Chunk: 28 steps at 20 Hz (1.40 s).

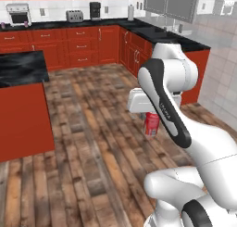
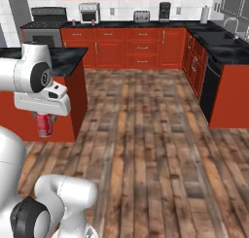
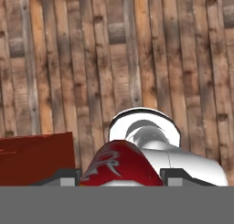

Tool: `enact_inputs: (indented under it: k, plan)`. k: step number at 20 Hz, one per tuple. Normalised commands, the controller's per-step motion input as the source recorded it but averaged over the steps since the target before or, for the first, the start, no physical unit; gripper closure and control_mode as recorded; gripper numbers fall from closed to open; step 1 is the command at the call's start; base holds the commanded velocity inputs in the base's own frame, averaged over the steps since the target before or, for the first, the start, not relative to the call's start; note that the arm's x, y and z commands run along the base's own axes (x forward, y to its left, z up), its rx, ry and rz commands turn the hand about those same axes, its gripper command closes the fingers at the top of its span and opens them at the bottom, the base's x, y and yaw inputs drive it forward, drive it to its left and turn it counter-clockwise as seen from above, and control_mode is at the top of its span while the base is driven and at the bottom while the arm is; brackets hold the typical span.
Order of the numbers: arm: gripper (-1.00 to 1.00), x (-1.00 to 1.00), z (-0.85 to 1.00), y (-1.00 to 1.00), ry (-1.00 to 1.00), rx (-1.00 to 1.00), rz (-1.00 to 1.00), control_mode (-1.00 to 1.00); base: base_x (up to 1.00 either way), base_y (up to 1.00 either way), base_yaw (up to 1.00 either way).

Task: Four empty soda cans are scattered around the kitchen. Gather all the cans and cluster them next to the stove for recycling.

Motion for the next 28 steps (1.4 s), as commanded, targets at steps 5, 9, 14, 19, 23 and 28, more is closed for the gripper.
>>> enact_inputs:
  k: [5,9,14,19,23,28]
  plan:
    - [1.0,0.0,0.0,0.0,0.0,0.0,0.0,1.0,0.72,0.0,0.0]
    - [1.0,0.0,0.0,0.0,0.0,0.0,0.0,1.0,0.71,0.0,0.0]
    - [1.0,0.0,0.0,0.0,0.0,0.0,0.0,1.0,0.7,0.0,0.0]
    - [1.0,0.0,0.0,0.0,0.0,0.0,0.0,1.0,0.69,0.0,0.0]
    - [1.0,0.0,0.0,0.0,0.0,0.0,0.0,1.0,0.69,0.0,0.0]
    - [1.0,0.0,0.0,0.0,0.0,0.0,0.0,1.0,0.68,0.0,0.0]
